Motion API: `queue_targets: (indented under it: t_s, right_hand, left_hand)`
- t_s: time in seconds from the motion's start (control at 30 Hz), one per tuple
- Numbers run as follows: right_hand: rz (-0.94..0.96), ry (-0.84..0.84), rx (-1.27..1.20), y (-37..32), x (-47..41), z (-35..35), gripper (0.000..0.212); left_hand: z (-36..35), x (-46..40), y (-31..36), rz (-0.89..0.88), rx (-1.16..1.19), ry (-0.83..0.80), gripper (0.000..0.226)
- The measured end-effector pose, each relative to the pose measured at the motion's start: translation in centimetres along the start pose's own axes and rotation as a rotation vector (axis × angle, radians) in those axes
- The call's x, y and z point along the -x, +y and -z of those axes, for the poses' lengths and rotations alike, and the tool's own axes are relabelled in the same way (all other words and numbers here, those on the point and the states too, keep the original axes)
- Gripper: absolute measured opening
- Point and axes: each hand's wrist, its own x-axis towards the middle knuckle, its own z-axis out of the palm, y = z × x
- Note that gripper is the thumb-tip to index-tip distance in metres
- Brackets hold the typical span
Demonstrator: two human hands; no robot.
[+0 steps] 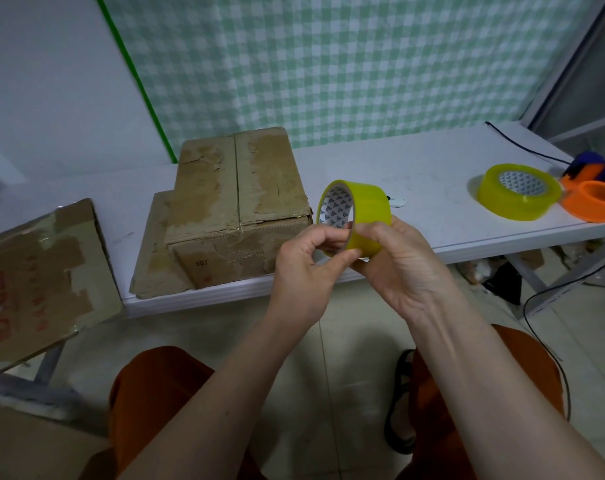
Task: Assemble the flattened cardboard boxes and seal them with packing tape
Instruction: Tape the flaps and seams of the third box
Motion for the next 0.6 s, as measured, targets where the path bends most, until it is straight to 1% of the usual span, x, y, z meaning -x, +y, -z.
queue_targets:
  t_s: [0.13, 0.17, 0.33, 0.43, 0.53, 0.6]
  right_hand:
    - [0.007, -0.044, 0.011, -0.07, -0.11, -0.09, 0.047]
    - [0.01, -0.047, 0.014, -0.08, -0.05, -0.13, 0.048]
    - [0.036, -0.054, 0.034, -0.17, 0.09, -0.3, 0.033]
    - [0.035, -0.067, 0.043, -0.23, 0.24, -0.38, 0.033]
    - [0.019, -0.039, 0.035, -0.21, 0.34, -0.35, 0.024]
    - [0.021, -0.019, 0.059, -0.12, 0.3, -0.4, 0.027]
  left_hand:
    - [0.09, -0.08, -0.06, 0.007, 0.001, -0.002, 0.021]
    - [0.12, -0.08, -0.09, 0.009, 0.003, -0.005, 0.021]
    - [0.15, -0.07, -0.03, 0.005, -0.009, 0.005, 0.026]
    - [0.23, -0.07, -0.06, -0.004, -0.017, 0.007, 0.029]
    - [0.29, -0.11, -0.25, 0.011, 0.005, 0.017, 0.028]
    - [0.27, -0.08, -0.35, 0.019, 0.027, 0.019, 0.026]
